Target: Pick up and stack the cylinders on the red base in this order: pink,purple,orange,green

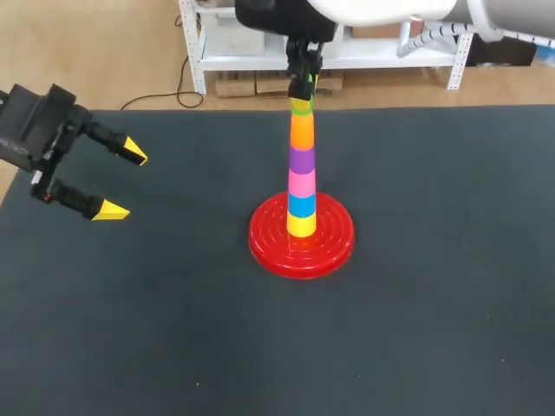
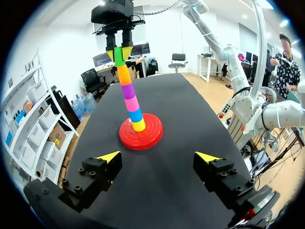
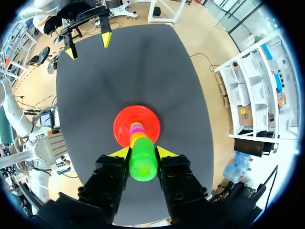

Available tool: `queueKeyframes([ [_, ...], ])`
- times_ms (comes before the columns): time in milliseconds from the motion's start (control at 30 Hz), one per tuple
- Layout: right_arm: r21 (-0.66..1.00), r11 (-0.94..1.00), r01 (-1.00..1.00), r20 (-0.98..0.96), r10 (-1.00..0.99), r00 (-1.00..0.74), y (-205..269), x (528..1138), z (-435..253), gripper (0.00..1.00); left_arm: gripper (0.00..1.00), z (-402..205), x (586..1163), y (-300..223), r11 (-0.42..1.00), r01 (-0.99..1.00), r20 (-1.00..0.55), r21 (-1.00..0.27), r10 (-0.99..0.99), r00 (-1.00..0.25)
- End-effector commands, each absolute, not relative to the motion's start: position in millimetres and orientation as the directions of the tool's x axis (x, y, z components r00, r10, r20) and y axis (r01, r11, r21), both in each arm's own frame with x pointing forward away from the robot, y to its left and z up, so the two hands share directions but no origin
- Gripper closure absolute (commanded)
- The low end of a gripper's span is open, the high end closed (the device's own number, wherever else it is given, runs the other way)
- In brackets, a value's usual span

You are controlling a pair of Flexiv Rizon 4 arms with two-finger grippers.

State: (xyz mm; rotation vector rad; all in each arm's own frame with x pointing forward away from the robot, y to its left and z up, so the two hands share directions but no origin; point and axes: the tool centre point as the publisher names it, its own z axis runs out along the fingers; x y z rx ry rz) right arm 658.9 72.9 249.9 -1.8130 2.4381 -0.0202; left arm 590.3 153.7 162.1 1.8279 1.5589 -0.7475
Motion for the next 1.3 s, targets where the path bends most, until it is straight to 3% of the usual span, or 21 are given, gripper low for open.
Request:
queueKeyframes([
  [33, -0.085, 0.294, -0.952, -0.085, -0.954, -0.287, 70.6, 656.1, 251.8, 1.00, 0.00, 160.8, 589.6, 154.3, -0.115, 0.989, -0.755, 0.097, 0.638, 0.149],
  [1300, -0.065, 0.278, -0.958, -0.032, -0.960, -0.277, 74.7, 657.6, 237.4, 1.00, 0.00, 160.8, 589.6, 154.3, -0.115, 0.989, -0.755, 0.097, 0.638, 0.149],
])
